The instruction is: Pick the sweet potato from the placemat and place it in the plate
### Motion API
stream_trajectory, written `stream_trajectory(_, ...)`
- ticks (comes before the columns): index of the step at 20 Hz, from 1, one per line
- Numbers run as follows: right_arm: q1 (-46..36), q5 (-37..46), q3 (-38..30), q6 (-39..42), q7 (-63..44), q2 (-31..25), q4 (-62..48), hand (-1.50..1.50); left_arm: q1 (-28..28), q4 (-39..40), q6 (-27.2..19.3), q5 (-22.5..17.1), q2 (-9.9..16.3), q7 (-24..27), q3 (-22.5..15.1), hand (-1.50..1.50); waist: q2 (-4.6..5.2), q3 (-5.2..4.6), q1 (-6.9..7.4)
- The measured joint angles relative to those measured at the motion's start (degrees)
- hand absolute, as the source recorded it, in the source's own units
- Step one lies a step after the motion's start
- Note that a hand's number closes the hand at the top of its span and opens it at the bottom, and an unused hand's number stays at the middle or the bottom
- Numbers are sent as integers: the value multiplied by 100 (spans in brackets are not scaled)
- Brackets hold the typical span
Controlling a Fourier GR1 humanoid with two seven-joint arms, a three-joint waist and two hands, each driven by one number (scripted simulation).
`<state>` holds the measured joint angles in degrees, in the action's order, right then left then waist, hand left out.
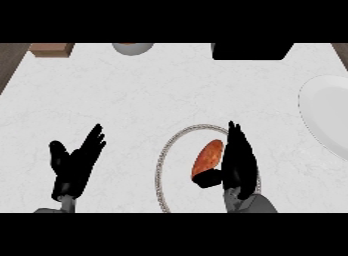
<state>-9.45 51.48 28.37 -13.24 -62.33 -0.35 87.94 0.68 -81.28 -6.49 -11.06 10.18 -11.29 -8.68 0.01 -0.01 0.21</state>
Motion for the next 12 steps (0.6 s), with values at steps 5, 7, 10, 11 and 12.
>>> stream_trajectory(5, -235, -311, 51, -243, 139, 3, -717, -150, -84, 120, 68, 51, -64, -3, 66, 0, 3, 1, 8)
stream_trajectory(7, -299, -447, 50, -215, 179, 11, -877, 150, -84, 108, 63, 100, -101, -20, 62, 0, 0, 0, 8)
stream_trajectory(10, -395, -512, 158, -197, 294, -1, -1114, 150, -110, 60, 77, 155, -119, -91, 82, 0, -21, -12, 7)
stream_trajectory(11, -516, -524, 139, -156, 298, 0, -1190, 150, -98, 59, 67, 189, -156, -78, 76, 0, -22, -12, 6)
stream_trajectory(12, -490, -450, 134, -119, 313, -1, -1151, 150, -29, -85, 13, 231, -189, -170, 41, 0, -25, -13, 5)
